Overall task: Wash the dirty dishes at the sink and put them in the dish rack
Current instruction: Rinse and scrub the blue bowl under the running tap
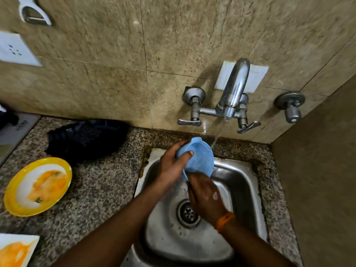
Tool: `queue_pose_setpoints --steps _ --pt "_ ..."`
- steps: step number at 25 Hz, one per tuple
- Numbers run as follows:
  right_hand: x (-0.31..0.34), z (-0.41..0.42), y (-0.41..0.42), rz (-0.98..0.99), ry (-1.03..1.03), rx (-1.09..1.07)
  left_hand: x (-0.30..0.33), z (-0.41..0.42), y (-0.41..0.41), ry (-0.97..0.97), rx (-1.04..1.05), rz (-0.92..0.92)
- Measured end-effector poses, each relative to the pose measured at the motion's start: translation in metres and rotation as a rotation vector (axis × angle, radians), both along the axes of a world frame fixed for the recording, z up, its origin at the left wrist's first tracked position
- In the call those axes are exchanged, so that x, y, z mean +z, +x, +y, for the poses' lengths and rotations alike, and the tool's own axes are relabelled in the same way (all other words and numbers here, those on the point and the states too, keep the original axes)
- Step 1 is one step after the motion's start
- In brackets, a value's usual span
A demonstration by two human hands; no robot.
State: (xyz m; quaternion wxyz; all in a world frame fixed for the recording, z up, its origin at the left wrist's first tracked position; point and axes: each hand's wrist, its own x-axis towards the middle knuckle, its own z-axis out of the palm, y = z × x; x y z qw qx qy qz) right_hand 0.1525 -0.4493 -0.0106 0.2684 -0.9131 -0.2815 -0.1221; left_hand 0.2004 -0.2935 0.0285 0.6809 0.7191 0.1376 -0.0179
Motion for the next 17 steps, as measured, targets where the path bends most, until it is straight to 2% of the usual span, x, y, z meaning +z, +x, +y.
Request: queue_pose_setpoints --steps 2,3,7,9,10,12,14,16,17 --pt "-0.008 -0.032 0.018 -0.125 -0.252 0.024 0.004 0.010 0.009 -0.039 -0.033 0.079" --pt "-0.007 -0.039 0.026 -0.126 -0.271 -0.020 0.005 0.008 0.008 -0.058 -0.023 0.101" --pt "0.005 0.005 0.016 -0.044 -0.066 -0.215 0.003 -0.023 -0.013 -0.116 0.071 -0.023" --pt "0.005 0.014 0.001 0.015 0.053 -0.166 0.001 -0.025 -0.018 -0.119 0.110 -0.057" --pt "0.006 0.008 0.000 0.038 0.048 -0.107 0.001 -0.018 -0.014 -0.140 0.115 -0.028" --pt "0.002 -0.017 0.013 -0.009 -0.132 -0.002 0.004 0.001 -0.003 -0.174 0.020 0.076" --pt "0.005 -0.030 0.026 -0.046 -0.202 -0.025 0.012 0.003 0.000 -0.172 -0.044 0.126" --pt "0.006 -0.013 0.027 -0.006 -0.025 -0.126 0.014 -0.012 -0.008 -0.168 0.008 0.045" --pt "0.011 0.004 0.022 0.088 0.154 -0.182 0.014 -0.021 -0.016 -0.153 0.008 -0.001"
